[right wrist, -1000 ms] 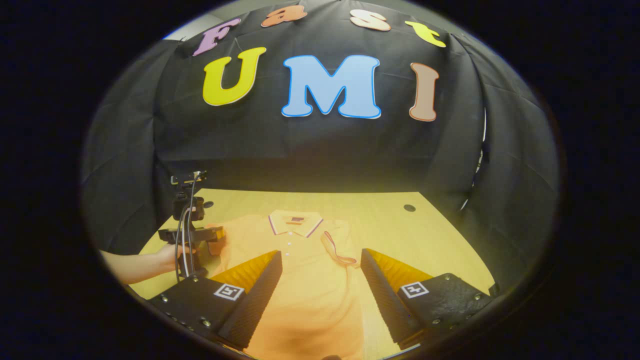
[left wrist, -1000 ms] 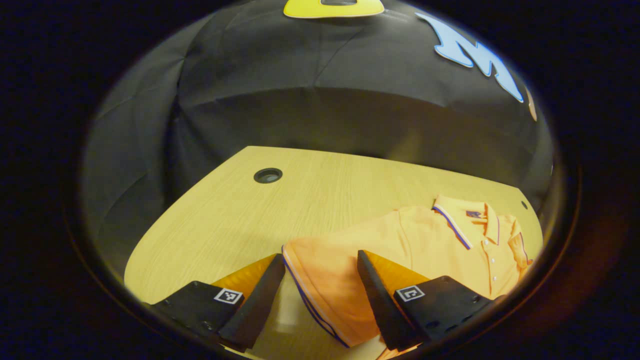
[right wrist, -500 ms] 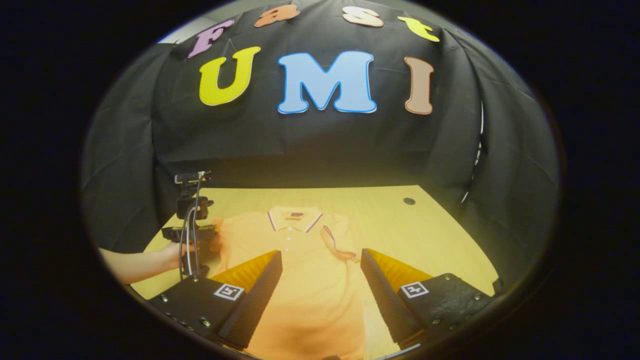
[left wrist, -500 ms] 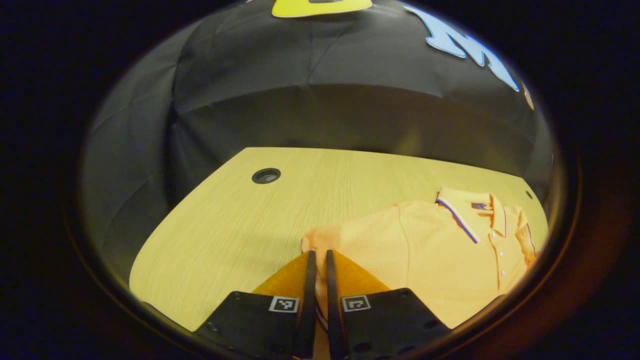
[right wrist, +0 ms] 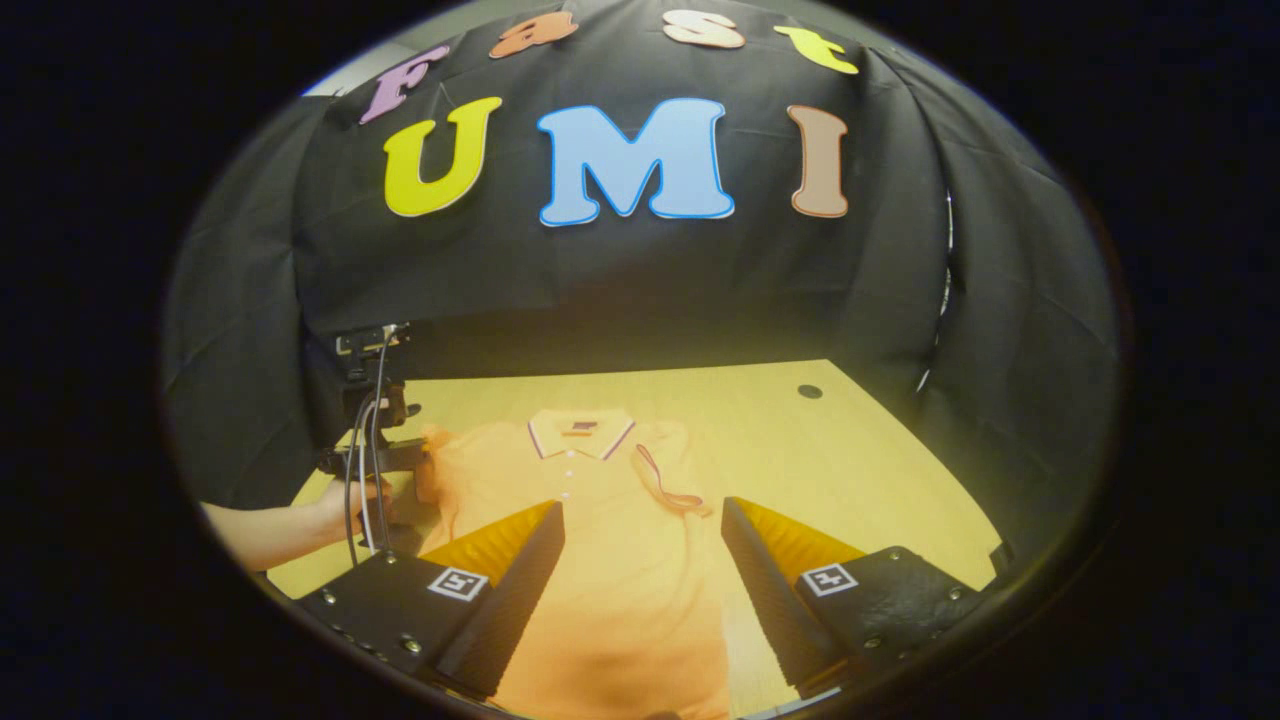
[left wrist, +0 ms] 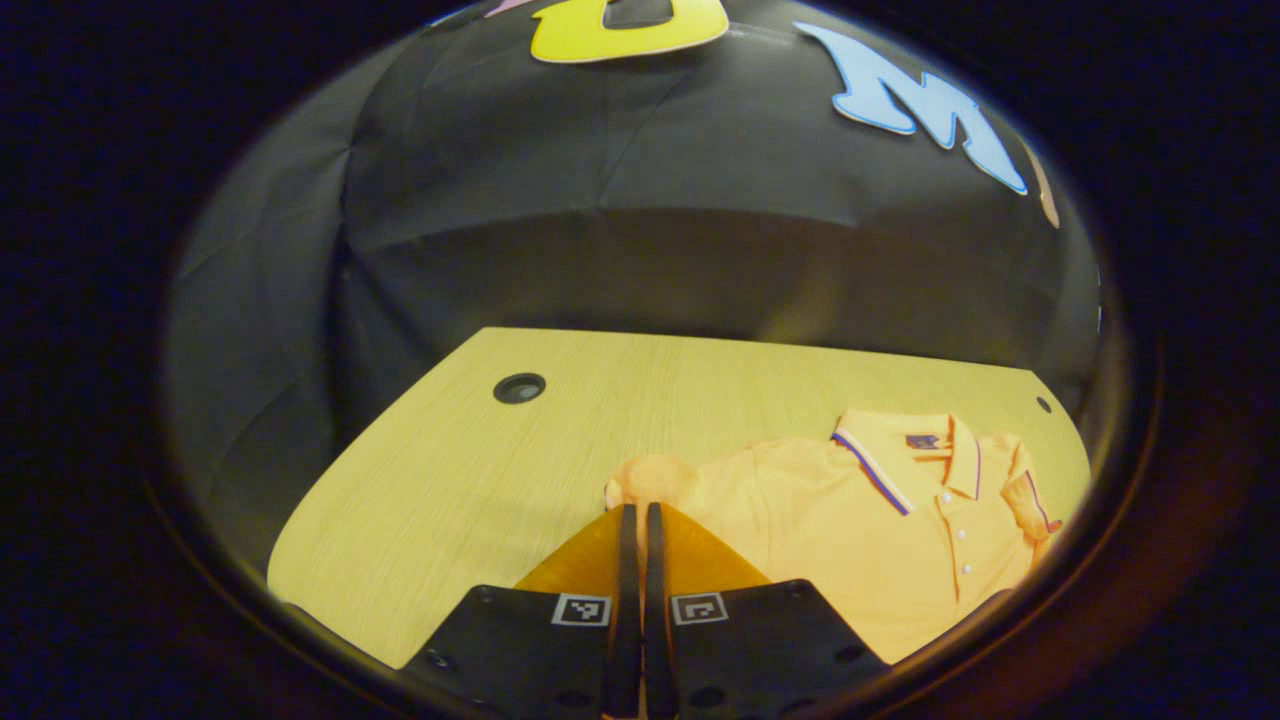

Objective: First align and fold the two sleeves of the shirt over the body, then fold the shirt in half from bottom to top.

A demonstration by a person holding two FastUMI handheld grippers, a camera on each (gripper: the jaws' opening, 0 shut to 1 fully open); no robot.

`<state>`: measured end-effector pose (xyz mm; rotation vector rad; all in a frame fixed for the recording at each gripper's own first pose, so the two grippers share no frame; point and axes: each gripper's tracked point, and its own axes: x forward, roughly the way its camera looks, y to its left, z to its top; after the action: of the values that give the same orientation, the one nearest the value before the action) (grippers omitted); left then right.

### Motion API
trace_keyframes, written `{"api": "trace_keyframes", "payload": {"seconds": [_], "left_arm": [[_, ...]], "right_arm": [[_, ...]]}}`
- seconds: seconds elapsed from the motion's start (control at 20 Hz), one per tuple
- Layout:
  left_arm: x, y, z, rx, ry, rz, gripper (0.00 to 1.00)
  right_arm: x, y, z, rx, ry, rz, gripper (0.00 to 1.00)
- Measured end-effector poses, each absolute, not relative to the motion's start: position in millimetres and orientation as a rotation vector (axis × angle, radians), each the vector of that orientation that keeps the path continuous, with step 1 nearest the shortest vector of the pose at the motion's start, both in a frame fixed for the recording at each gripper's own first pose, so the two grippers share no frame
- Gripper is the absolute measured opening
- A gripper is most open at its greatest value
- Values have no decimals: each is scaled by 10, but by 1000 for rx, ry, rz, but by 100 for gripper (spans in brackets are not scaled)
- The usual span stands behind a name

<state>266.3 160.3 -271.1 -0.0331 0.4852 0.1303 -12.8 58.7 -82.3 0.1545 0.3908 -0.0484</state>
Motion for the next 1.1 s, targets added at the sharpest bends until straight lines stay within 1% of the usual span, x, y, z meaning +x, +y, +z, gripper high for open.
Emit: {"api": "trace_keyframes", "payload": {"seconds": [0.15, 0.55, 0.7, 0.85, 0.95, 1.1], "left_arm": [[2692, 1382, -2546, 2, 456, 81, 8], [2714, 750, -2517, 88, 463, -69, 8], [2696, 583, -2536, 111, 468, -103, 8], [2680, 500, -2615, 138, 483, -109, 8], [2638, 447, -2690, 140, 510, -125, 10], [2576, 387, -2753, 126, 540, -129, 20]], "right_arm": [[-145, 600, -850, 169, 391, -60, 98], [-179, 677, -944, 205, 390, -107, 98], [-187, 721, -996, 208, 402, -96, 98], [-190, 682, -1006, 193, 410, -89, 98], [-196, 641, -998, 189, 406, -93, 98], [-250, 600, -1003, 181, 406, -88, 98]]}}
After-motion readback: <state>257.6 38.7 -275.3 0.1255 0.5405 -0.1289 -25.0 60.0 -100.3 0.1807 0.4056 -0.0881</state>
